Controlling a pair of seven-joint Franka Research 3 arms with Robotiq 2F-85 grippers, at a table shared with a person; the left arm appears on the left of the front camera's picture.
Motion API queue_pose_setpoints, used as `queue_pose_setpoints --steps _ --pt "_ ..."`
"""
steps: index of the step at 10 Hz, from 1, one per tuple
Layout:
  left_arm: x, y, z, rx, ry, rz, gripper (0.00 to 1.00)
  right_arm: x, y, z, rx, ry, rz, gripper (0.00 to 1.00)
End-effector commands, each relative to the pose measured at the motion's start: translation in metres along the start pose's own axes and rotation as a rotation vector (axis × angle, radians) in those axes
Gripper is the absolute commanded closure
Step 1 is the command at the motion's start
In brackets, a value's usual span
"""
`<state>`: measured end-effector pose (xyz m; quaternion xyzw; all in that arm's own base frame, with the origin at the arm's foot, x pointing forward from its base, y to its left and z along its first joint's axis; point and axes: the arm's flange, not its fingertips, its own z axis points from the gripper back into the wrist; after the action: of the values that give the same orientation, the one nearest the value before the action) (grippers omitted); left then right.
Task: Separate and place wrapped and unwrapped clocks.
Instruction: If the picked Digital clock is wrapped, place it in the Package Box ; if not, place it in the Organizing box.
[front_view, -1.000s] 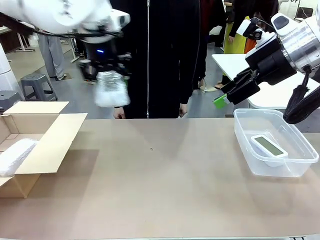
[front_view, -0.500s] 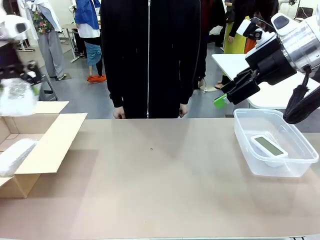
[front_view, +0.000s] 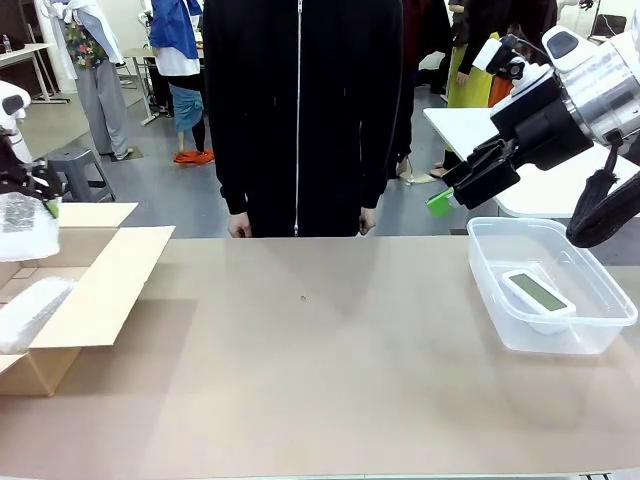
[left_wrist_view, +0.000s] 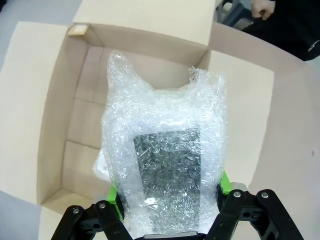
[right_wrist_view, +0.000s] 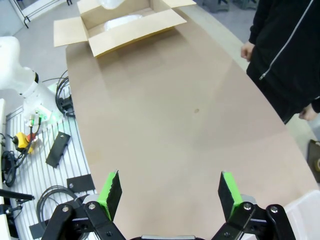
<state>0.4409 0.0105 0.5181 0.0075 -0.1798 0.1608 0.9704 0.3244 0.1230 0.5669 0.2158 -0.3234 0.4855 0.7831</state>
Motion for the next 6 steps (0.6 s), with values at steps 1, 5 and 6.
queue_pose_setpoints --steps 1,5,6 --pt "-0.0044 0.0112 0.0059 0.016 0.001 0.001 0.19 -0.0005 -0.0012 -0.0013 0.014 -0.011 -0.002 0.00" --pt "-0.0044 0.0112 0.0059 0.016 0.001 0.001 0.19 -0.0005 -0.0012 -0.0013 0.014 -0.011 -0.002 0.00" --pt "-0.0044 0.0112 0.0059 0.016 0.001 0.001 0.19 -0.0005 -0.0012 -0.0013 0.014 -0.011 -0.002 0.00"
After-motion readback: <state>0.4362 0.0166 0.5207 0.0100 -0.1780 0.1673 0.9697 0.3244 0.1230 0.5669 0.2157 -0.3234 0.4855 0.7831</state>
